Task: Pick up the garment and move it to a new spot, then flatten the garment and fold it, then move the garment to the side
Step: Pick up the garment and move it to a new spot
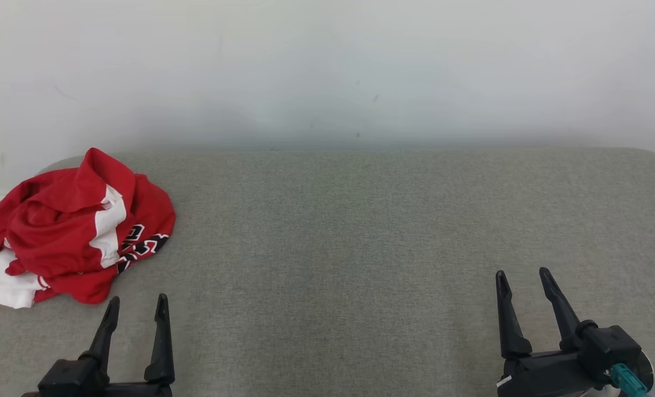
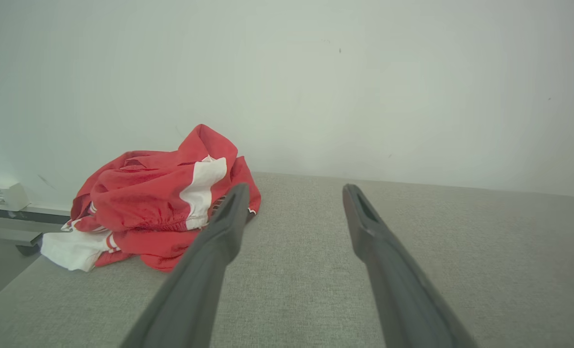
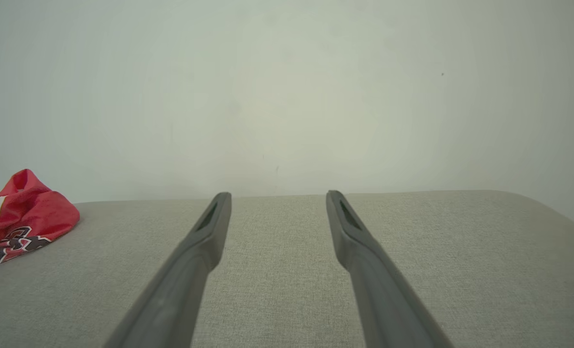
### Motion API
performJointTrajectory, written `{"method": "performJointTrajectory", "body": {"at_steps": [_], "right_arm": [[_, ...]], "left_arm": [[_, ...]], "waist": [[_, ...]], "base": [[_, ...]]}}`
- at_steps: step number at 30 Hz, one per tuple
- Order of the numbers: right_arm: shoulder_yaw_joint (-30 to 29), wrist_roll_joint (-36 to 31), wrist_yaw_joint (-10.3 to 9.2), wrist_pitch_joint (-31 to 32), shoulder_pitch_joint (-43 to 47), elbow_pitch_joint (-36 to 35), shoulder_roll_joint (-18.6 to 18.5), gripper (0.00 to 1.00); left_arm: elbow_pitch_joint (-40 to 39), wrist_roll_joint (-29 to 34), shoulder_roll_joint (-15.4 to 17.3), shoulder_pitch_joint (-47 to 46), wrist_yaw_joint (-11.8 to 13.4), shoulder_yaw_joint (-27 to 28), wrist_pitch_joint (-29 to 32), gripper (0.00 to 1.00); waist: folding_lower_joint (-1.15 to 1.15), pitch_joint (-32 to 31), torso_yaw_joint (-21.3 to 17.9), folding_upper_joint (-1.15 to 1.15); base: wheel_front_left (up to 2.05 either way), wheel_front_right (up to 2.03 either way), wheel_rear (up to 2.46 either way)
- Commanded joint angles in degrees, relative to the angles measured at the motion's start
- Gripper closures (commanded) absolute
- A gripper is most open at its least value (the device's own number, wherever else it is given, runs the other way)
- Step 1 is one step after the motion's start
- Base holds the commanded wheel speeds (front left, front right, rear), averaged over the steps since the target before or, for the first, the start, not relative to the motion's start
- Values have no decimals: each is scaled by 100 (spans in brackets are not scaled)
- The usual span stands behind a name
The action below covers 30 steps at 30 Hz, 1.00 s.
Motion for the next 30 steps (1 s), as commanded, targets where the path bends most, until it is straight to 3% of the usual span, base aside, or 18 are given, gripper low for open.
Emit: {"method": "performJointTrajectory", "body": {"at_steps": [1,30], "right_arm": [[24,46,-12,-18,66,12,-11,0],[286,286,-12,-73,139,206,-10,0]], "left_arm": [[2,-33,41,56,29,15,-1,0],[51,-65,173,115,278,94,-224,0]], "waist": [[0,1,87,0],[0,11,2271,0]], "base": [[0,0,0],[0,0,0]]}}
